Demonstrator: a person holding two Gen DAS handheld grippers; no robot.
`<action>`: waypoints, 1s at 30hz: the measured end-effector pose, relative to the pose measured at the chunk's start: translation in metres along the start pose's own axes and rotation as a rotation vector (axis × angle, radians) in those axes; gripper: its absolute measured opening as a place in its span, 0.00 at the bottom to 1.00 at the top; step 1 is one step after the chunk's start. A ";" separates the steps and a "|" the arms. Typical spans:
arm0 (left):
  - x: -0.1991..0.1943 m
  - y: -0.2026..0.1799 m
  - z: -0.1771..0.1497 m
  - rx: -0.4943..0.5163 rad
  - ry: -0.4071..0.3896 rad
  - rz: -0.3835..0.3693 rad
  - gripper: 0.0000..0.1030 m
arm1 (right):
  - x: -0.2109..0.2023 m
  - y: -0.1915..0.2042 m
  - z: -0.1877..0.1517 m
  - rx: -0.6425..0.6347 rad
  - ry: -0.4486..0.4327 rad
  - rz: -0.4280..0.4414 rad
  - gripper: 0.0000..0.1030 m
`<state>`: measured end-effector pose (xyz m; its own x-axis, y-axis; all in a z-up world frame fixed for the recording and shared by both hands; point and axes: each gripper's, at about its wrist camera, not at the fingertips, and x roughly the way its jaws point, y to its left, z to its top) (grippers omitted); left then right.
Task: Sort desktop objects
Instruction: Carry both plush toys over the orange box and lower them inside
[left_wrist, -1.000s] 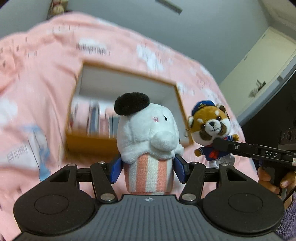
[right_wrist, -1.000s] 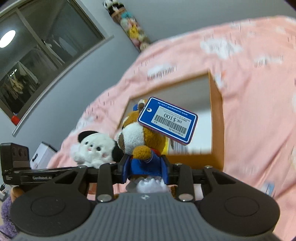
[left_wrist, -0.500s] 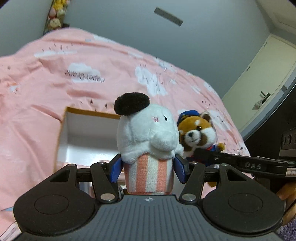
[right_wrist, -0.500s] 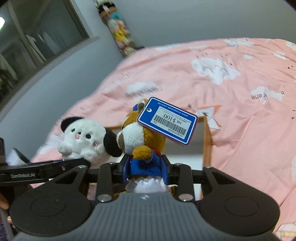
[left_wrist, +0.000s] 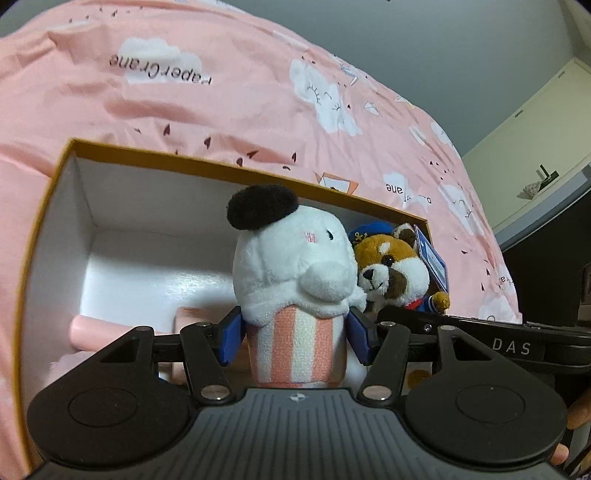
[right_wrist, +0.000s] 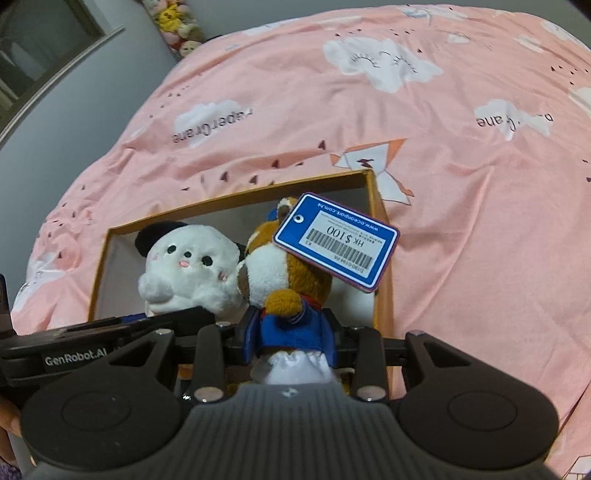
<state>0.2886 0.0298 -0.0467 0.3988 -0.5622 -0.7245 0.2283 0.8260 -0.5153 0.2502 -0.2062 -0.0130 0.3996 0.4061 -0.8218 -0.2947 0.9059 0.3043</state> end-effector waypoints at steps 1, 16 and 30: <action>0.004 0.002 0.001 -0.012 0.006 -0.010 0.65 | 0.001 0.000 0.001 0.006 0.005 -0.007 0.36; 0.052 0.007 0.001 -0.066 0.071 -0.020 0.65 | 0.014 0.012 0.015 -0.089 0.060 -0.102 0.41; 0.048 0.010 -0.004 -0.041 0.069 0.028 0.71 | -0.004 0.036 -0.013 -0.542 0.036 -0.183 0.35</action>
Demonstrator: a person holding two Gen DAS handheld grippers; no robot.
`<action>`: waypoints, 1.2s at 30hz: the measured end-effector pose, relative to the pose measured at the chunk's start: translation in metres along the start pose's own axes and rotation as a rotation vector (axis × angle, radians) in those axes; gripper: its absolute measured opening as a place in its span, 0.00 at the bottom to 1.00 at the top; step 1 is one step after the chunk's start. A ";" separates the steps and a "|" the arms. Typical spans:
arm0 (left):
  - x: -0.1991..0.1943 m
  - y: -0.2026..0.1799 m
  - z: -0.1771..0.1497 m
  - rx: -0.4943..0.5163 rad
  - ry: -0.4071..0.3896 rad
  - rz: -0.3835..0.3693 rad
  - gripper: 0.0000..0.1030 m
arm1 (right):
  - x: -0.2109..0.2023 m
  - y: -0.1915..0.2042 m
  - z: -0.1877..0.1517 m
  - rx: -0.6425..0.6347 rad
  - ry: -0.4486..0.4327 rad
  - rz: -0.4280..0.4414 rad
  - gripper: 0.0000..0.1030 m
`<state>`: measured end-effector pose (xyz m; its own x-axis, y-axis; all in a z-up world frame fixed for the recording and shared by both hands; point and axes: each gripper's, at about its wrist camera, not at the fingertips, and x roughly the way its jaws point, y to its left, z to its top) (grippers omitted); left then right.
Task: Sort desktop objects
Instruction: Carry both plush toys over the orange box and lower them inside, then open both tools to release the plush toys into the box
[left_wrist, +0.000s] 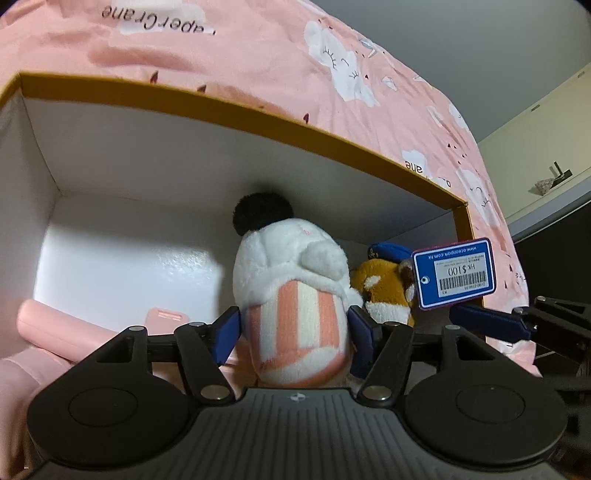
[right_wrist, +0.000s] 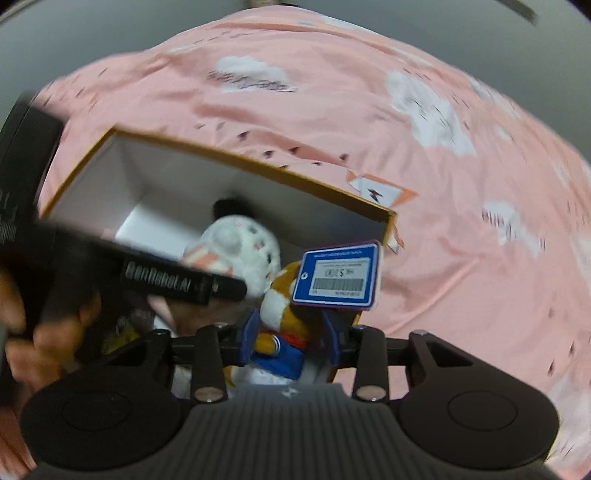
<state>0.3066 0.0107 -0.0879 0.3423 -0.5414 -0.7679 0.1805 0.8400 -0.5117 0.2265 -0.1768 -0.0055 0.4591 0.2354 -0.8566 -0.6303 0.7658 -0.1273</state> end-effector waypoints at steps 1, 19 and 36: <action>-0.003 -0.001 -0.001 0.013 -0.004 0.010 0.71 | -0.001 0.003 -0.002 -0.045 -0.004 0.002 0.34; -0.039 -0.009 -0.005 0.104 0.026 -0.016 0.45 | 0.027 0.022 0.004 -0.305 0.086 -0.030 0.11; 0.002 -0.018 -0.015 0.053 0.104 -0.042 0.42 | 0.033 0.009 0.007 -0.330 0.072 -0.116 0.09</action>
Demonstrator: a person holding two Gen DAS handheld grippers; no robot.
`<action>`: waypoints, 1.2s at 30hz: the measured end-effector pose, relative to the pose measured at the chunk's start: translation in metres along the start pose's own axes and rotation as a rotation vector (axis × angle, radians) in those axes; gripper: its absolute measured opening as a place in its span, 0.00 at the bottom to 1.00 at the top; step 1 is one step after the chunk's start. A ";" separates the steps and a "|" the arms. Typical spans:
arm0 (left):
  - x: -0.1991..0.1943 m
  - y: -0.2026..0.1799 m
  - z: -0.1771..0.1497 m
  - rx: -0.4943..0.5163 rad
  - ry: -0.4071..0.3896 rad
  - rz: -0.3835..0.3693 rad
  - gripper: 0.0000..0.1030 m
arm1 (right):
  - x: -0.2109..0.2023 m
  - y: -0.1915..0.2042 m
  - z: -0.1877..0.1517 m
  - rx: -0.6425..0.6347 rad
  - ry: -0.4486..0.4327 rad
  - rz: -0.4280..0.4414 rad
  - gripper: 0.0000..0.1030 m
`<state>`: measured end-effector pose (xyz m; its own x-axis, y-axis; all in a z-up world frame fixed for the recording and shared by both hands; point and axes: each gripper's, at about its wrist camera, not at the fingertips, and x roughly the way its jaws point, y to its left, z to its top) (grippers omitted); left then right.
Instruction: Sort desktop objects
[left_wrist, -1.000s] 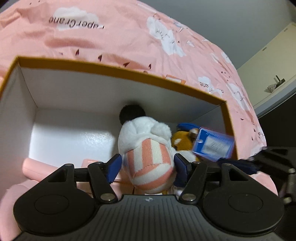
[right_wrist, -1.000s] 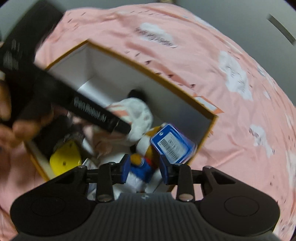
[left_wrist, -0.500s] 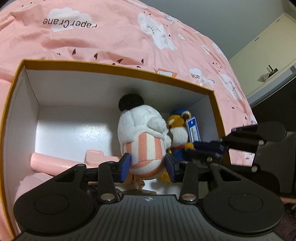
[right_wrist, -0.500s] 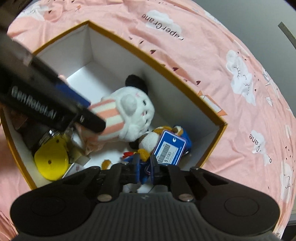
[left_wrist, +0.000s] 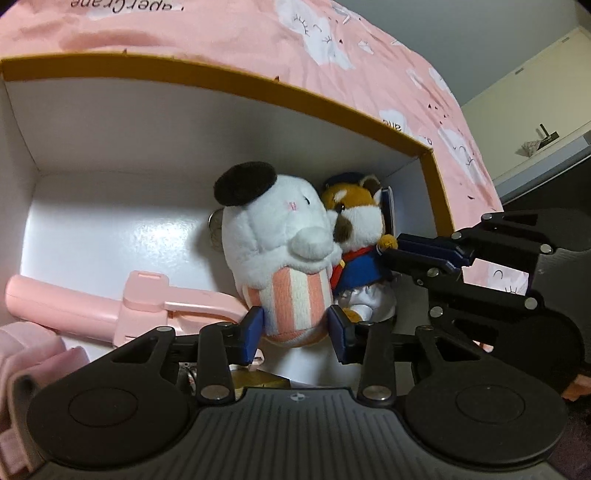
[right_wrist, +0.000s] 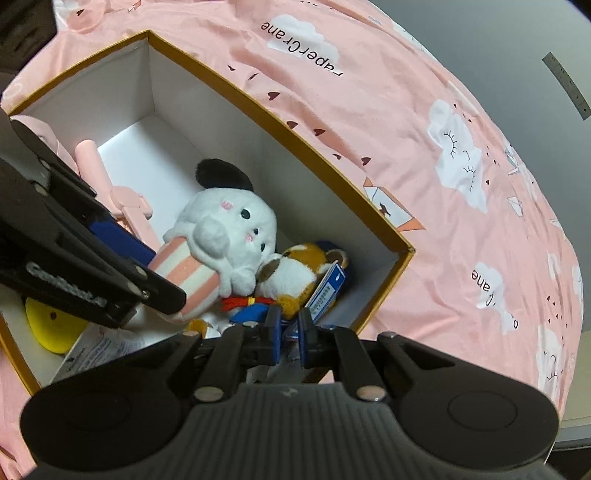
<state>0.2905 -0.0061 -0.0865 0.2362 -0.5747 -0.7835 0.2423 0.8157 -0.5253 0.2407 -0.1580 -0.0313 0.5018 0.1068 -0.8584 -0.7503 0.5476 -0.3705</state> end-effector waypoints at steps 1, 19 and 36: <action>0.001 0.001 0.001 0.001 0.008 0.001 0.42 | 0.000 0.002 0.000 -0.002 0.003 -0.002 0.09; -0.057 -0.007 0.000 0.047 -0.032 0.070 0.54 | -0.044 -0.011 -0.020 0.156 -0.090 0.105 0.24; -0.168 -0.087 -0.086 0.237 -0.503 0.346 0.79 | -0.164 0.031 -0.084 0.475 -0.496 0.107 0.69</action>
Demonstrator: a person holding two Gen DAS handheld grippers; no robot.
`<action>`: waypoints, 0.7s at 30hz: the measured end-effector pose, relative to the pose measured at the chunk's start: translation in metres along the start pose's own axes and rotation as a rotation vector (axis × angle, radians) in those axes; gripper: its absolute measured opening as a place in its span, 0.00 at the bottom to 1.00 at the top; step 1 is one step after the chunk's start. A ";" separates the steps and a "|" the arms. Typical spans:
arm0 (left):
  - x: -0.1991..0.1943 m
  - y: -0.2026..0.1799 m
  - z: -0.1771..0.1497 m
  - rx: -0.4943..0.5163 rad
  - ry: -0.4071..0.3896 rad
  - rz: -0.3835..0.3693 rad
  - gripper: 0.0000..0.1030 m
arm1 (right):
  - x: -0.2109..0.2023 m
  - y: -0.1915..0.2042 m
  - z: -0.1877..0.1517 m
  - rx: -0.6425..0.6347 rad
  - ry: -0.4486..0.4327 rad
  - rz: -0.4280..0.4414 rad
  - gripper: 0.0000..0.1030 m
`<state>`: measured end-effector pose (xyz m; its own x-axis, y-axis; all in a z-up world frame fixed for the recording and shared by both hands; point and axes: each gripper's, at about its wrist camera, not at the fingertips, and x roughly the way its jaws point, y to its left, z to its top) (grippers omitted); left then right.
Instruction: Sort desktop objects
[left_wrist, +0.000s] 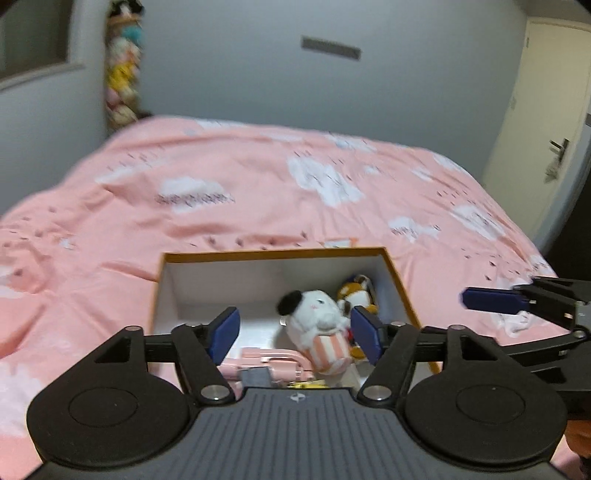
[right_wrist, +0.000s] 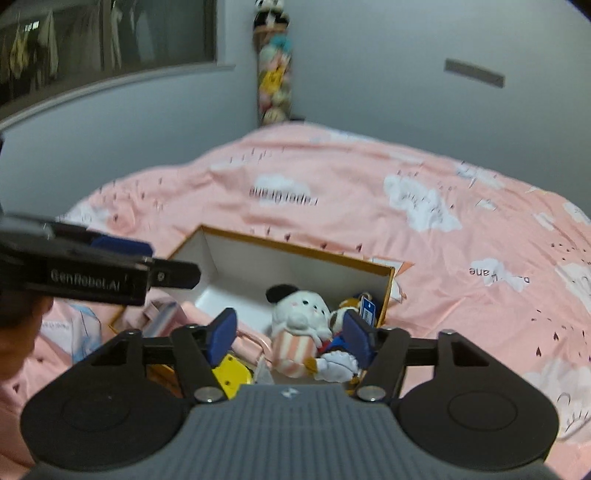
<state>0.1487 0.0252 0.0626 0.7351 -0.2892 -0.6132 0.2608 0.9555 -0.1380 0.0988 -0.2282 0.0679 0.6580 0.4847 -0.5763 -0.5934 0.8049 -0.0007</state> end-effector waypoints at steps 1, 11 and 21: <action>-0.003 0.000 -0.006 -0.004 -0.016 0.018 0.80 | -0.004 0.003 -0.005 0.018 -0.021 -0.003 0.71; -0.013 0.008 -0.063 -0.030 -0.149 0.153 0.85 | -0.003 0.016 -0.055 0.200 -0.071 -0.116 0.86; 0.001 0.019 -0.089 -0.025 -0.130 0.197 0.85 | 0.027 0.038 -0.096 0.139 -0.070 -0.315 0.88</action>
<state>0.0988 0.0480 -0.0101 0.8452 -0.1006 -0.5250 0.0901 0.9949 -0.0456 0.0498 -0.2178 -0.0259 0.8318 0.2233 -0.5081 -0.2905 0.9552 -0.0558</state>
